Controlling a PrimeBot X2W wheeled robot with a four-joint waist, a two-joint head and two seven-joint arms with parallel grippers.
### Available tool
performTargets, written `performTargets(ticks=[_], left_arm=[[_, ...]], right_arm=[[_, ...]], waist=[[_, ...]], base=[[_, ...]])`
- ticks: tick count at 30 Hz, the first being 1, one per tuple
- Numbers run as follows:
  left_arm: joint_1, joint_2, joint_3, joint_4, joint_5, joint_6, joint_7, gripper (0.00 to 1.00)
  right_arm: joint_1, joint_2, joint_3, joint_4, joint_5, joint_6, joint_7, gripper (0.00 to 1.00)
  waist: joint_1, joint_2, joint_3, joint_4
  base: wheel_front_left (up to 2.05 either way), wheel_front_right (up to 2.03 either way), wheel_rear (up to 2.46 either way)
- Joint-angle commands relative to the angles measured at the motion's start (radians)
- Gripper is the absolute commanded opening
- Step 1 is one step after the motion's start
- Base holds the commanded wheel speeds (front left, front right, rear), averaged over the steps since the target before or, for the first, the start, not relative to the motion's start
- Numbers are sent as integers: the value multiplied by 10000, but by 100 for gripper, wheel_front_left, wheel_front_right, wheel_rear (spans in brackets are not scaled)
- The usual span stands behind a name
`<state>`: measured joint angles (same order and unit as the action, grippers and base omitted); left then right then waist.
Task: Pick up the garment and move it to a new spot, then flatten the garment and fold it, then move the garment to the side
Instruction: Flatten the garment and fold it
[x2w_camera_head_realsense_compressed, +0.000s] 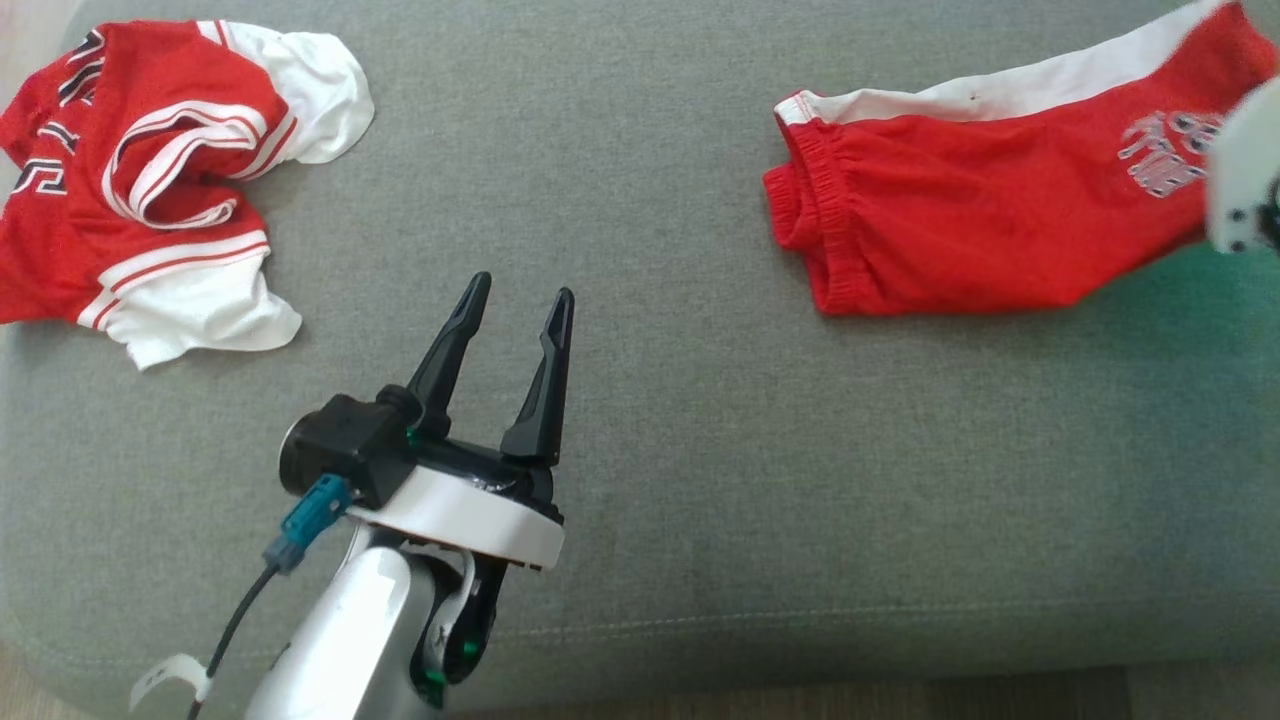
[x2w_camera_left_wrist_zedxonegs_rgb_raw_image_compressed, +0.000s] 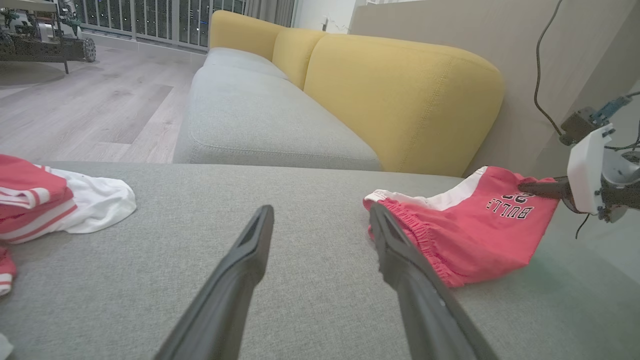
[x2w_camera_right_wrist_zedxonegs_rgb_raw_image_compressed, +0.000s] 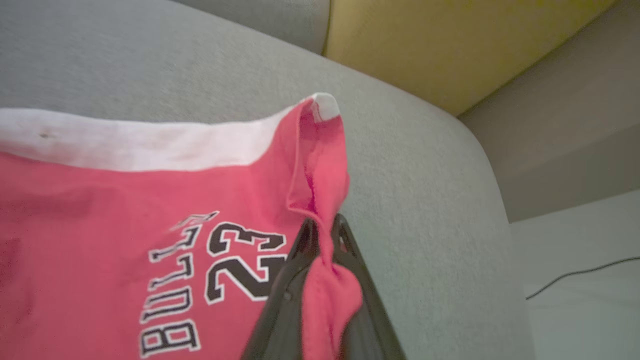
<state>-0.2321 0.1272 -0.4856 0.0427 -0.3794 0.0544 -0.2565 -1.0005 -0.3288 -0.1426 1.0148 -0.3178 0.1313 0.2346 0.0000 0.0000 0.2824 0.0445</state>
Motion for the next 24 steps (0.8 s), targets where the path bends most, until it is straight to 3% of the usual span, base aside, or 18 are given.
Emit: performTargets(ticks=[1, 11, 24], left_arm=[[-144, 151, 313, -295, 62, 63, -37, 100], [-94, 128, 202, -188, 26, 94, -39, 100], [-2, 23, 119, -122, -86, 71, -45, 100]], right_arm=[[-38, 187, 169, -570, -54, -6, -64, 0], [881, 1059, 1646, -2807, 455, -6, 250, 0], [2551, 1043, 4199, -6132, 2415, -6, 1970, 0]], waist=[[0, 0, -28, -33], [0, 0, -342, 36], [0, 0, -489, 605]], base=[[0, 0, 0], [0, 0, 0], [0, 0, 0]])
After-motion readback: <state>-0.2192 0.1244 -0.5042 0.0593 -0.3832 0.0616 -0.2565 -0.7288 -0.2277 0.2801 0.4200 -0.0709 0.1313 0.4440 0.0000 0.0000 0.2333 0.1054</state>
